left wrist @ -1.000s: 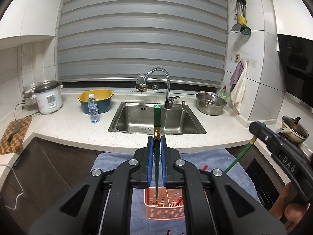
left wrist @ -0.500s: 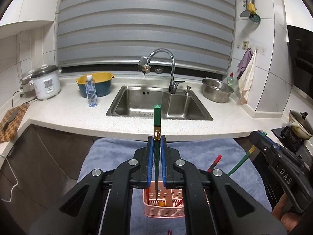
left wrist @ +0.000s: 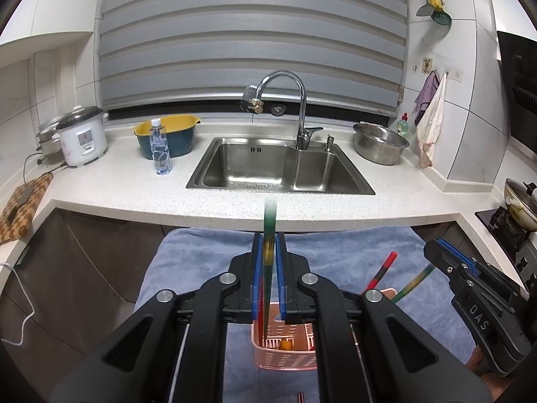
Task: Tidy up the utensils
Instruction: 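Lower both green chopsticks into the caddy and open both tools, then move both open tools back over the red chopsticks on the blanket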
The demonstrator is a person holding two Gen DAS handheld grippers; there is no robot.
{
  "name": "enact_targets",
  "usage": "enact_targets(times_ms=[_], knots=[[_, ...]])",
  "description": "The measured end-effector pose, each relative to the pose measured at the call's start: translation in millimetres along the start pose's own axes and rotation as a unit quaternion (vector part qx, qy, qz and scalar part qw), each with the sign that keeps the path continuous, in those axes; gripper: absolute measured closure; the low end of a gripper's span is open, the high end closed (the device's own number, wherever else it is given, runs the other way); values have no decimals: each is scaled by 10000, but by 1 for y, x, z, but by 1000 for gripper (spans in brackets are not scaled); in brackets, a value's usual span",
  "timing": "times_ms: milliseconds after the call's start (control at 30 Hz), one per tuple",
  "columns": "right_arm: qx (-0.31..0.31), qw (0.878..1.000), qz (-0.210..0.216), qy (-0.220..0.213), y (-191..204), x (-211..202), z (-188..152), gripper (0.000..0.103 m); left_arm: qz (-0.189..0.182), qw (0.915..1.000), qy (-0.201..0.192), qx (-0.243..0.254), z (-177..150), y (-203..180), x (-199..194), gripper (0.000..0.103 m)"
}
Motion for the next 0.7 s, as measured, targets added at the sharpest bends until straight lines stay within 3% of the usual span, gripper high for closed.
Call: enact_targets(times_ms=[133,433,500,700], knots=[[-14,10000,-50,-45,1,-7,1,83,57,10000,-60,-54,0,-2,-4,71],[48,9998,-68,-169,-2,-33,2,76,57,9999,-116,-4,-3,-6,-20,70],[51,9998,-97,-179,-2,-41,-1,71,46,9999,-118,-2,-5,-5,-26,70],[-37,9998,-166,-105,2,-65,-20,69,82,9999,-99,55,-20,-3,-44,68]])
Point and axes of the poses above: each gripper's, at about its wrist camera, not at the fingertips, and x roughly the way its jaws point, y to its left, z to its top, the point moved 5 cm from there along x, roughly the way its jaws point, and after that the axes turned 13 degrees about -x, right-handed, at the moved point
